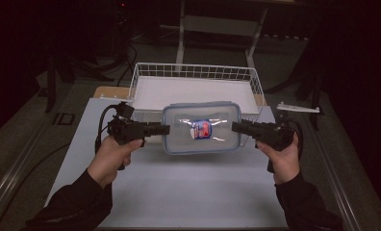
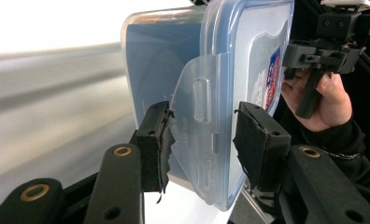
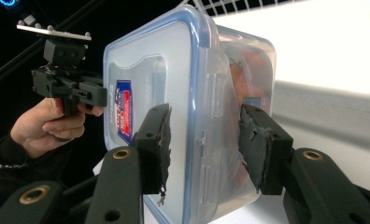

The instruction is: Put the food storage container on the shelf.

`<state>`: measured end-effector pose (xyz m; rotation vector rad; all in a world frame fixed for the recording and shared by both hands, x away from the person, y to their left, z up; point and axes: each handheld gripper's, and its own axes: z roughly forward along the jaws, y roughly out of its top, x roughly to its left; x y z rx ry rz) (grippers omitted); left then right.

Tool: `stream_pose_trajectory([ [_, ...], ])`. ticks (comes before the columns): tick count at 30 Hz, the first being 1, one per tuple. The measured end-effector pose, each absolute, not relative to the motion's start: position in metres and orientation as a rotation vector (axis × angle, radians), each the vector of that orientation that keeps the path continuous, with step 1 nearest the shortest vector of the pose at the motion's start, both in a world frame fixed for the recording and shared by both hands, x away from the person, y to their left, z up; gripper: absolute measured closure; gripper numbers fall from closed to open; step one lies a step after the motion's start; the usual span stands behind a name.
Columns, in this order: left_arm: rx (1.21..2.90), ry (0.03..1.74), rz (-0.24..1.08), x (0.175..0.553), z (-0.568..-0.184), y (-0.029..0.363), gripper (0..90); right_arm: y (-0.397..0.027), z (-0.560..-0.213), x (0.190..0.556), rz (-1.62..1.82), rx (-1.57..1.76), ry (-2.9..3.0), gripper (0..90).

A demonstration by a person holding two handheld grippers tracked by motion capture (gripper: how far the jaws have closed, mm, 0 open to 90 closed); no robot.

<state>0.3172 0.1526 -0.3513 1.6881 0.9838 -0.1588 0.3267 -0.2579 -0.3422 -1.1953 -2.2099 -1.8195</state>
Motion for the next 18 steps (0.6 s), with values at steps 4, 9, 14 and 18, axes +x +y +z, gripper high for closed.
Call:
stream_pose_trajectory([
  [4, 1.691, 0.977, -0.123, 0.329, -0.337, 0.153, 56.1, -0.257, -0.331, 0.339, -1.845, -1.208, -2.192, 54.4],
  [9, 1.680, 0.991, -0.109, 0.345, -0.324, 0.153, 55.9, -0.254, -0.321, 0.355, -1.853, -1.217, -2.187, 54.3],
  [14, 1.671, 1.011, -0.093, 0.361, -0.317, 0.155, 55.7, -0.251, -0.317, 0.372, -1.854, -1.238, -2.169, 54.1],
  [18, 1.649, 1.034, -0.082, 0.375, -0.316, 0.155, 55.5, -0.249, -0.317, 0.386, -1.853, -1.264, -2.151, 54.0],
])
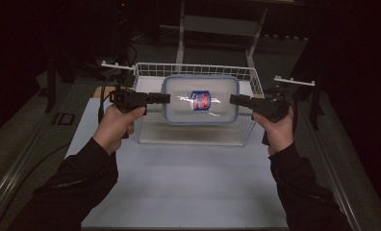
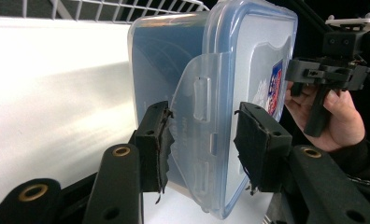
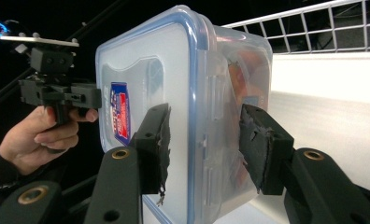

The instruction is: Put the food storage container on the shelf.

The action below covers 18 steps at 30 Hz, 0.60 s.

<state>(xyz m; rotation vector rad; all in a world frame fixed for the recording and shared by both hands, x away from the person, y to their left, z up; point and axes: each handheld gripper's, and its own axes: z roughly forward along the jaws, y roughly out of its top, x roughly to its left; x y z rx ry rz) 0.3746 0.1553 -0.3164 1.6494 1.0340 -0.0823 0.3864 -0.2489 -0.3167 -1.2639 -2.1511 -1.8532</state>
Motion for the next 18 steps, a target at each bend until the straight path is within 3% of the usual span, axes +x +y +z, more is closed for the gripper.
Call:
stream_pose_trajectory([
  [18, 1.641, 1.076, -0.104, 0.412, -0.318, 0.156, 54.6, -0.246, -0.321, 0.421, -1.815, -1.333, -2.118, 53.5],
])
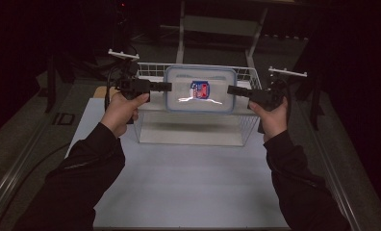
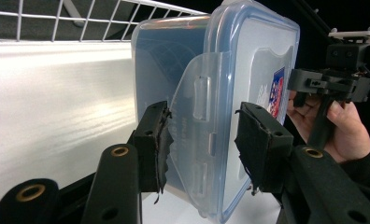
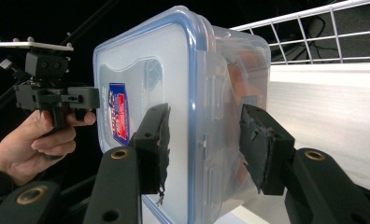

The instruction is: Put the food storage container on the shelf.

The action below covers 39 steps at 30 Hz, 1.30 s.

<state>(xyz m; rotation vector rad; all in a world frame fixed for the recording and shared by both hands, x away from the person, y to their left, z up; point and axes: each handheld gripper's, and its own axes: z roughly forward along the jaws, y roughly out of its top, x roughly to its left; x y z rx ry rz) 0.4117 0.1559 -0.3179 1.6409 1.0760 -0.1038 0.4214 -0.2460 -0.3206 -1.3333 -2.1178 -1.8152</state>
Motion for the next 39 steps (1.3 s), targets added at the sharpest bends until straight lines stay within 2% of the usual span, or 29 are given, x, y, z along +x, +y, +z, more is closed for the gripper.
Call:
stream_pose_trajectory([
  [9, 1.605, 1.079, -0.103, 0.419, -0.321, 0.156, 53.9, -0.240, -0.317, 0.427, -1.794, -1.385, -2.172, 49.3],
  [16, 1.566, 1.121, -0.118, 0.432, -0.330, 0.157, 48.7, -0.230, -0.318, 0.431, -1.751, -1.468, -2.251, 49.2],
  [18, 1.560, 1.125, -0.066, 0.433, -0.328, 0.158, 52.0, -0.230, -0.319, 0.433, -1.749, -1.490, -2.217, 49.7],
  [20, 1.586, 1.165, -0.016, 0.436, -0.326, 0.154, 61.2, -0.231, -0.320, 0.435, -1.737, -1.516, -2.208, 52.9],
  [23, 1.576, 1.179, -0.040, 0.439, -0.329, 0.151, 55.0, -0.231, -0.321, 0.437, -1.735, -1.531, -2.204, 52.2],
  [31, 1.594, 1.148, 0.029, 0.433, -0.329, 0.151, 49.7, -0.230, -0.317, 0.434, -1.783, -1.509, -2.243, 46.1],
  [37, 1.582, 1.061, 0.092, 0.414, -0.323, 0.158, 36.8, -0.230, -0.306, 0.416, -1.864, -1.397, -2.336, 44.3],
  [39, 1.597, 1.015, 0.119, 0.404, -0.323, 0.157, 29.3, -0.228, -0.305, 0.409, -1.877, -1.359, -2.340, 44.4],
])
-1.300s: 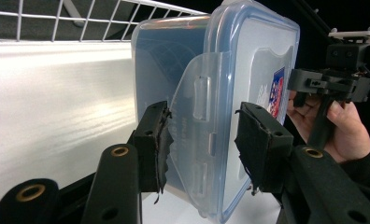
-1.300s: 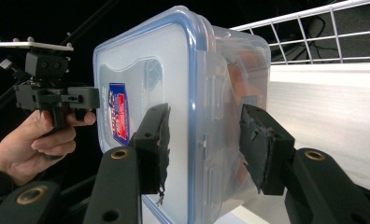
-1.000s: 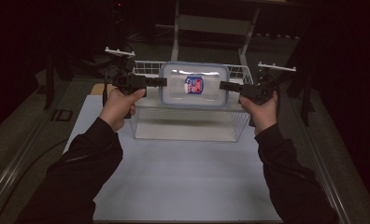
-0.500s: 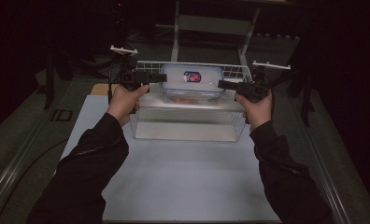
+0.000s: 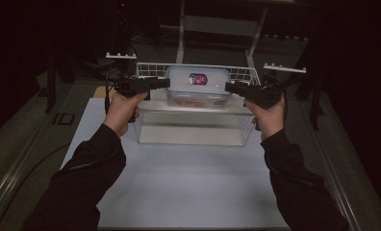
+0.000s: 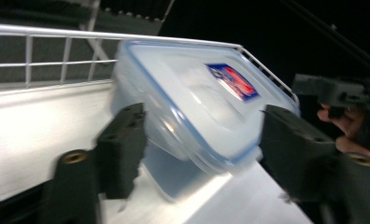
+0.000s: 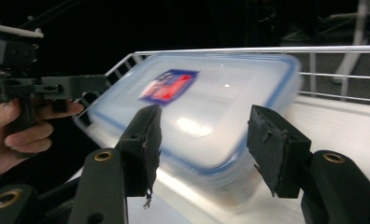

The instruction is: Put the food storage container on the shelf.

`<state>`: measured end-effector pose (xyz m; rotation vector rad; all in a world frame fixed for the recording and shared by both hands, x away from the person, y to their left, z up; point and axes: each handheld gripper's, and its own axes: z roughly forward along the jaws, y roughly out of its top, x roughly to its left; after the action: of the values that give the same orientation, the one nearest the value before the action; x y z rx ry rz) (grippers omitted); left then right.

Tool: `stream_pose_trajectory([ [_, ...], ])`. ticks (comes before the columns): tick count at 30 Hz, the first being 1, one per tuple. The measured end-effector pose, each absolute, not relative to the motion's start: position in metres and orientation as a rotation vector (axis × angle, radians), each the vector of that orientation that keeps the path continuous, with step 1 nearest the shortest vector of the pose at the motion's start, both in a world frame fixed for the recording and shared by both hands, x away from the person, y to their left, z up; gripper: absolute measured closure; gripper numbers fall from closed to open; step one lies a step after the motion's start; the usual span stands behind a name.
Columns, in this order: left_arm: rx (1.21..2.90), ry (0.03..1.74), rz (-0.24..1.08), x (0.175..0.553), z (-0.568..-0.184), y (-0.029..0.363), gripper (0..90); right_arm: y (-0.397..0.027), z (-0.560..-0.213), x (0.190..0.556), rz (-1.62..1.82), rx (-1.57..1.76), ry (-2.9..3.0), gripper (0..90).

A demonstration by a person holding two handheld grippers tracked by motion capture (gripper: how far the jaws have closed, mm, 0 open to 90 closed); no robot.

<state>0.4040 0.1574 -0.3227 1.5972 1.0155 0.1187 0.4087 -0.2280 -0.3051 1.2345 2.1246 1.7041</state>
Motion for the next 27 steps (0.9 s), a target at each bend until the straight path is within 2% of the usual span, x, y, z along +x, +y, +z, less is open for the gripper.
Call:
stream_pose_trajectory([
  [8, 1.620, 0.876, 0.198, 0.364, -0.325, 0.148, 13.5, -0.216, -0.310, 0.387, 1.724, 1.099, 2.179, 49.5],
  [10, 1.641, 0.869, 0.228, 0.353, -0.328, 0.145, 2.2, -0.213, -0.311, 0.383, 1.705, 1.082, 2.177, 51.1],
  [11, 1.647, 0.866, 0.243, 0.349, -0.330, 0.145, 0.0, -0.211, -0.312, 0.380, 1.688, 1.067, 2.176, 55.9],
  [17, 1.644, 0.860, 0.322, 0.319, -0.352, 0.146, 0.0, -0.199, -0.317, 0.373, 1.664, 1.044, 2.227, 68.8],
  [22, 1.673, 0.846, 0.335, 0.297, -0.372, 0.146, 0.0, -0.185, -0.325, 0.369, 1.620, 1.023, 2.282, 89.6],
  [27, 1.688, 0.828, 0.328, 0.277, -0.398, 0.141, 0.0, -0.173, -0.331, 0.373, 1.588, 1.012, 2.328, 89.8],
])
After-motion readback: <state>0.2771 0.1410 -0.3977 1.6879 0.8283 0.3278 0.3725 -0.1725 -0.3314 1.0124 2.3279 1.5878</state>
